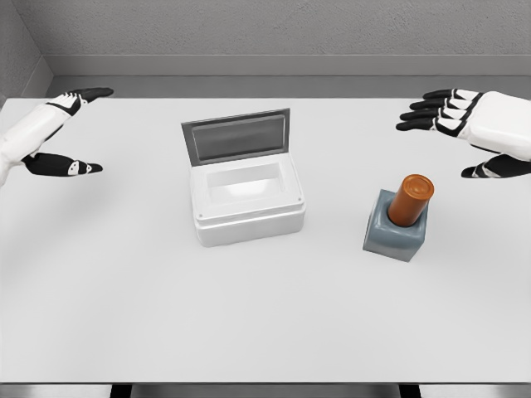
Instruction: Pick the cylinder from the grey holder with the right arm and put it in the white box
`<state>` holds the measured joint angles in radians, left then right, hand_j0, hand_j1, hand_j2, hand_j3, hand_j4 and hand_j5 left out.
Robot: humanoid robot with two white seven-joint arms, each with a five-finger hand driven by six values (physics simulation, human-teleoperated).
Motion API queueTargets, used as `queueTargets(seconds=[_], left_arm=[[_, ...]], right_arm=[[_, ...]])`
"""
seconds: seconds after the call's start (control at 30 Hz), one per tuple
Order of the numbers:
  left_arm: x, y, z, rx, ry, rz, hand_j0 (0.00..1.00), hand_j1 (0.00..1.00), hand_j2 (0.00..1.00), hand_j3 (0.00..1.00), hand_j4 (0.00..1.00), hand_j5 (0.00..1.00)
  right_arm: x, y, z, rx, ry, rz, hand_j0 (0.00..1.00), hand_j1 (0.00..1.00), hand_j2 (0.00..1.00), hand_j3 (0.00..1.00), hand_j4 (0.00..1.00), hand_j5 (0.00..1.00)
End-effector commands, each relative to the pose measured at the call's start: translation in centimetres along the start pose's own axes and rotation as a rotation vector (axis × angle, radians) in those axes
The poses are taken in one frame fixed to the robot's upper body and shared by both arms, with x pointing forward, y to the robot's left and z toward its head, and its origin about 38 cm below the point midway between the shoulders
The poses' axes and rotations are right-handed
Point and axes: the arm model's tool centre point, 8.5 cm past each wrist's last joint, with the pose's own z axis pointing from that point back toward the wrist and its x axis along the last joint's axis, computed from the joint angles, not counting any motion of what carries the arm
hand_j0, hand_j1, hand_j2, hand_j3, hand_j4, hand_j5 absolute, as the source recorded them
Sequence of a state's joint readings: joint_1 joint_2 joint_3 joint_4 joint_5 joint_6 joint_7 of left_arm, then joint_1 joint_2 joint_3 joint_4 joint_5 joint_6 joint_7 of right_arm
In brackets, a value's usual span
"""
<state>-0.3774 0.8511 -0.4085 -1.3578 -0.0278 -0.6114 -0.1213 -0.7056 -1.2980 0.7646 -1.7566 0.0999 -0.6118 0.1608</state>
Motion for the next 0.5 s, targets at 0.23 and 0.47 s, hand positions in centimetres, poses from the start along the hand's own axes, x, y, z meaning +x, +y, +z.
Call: queueTargets(seconds=[0.23, 0.47], left_arm=[[0.5, -1.3, -0.7, -0.201, -0.047, 0.460, 1.00, 1.00, 1.00, 1.00, 1.00, 1.00], [-2.0, -0.2, -2.5, -0.083, 0.067, 0.779, 1.00, 1.00, 1.00, 1.00, 1.00, 1.00]], right_arm=[[0.0, -0.1, -0.3, 0.143, -0.017, -0.021, 1.00, 1.00, 1.00, 1.00, 1.00, 1.00], [0.3, -1.5, -0.7, 0.260, -0.048, 0.004, 1.00, 1.00, 1.00, 1.00, 1.00, 1.00]])
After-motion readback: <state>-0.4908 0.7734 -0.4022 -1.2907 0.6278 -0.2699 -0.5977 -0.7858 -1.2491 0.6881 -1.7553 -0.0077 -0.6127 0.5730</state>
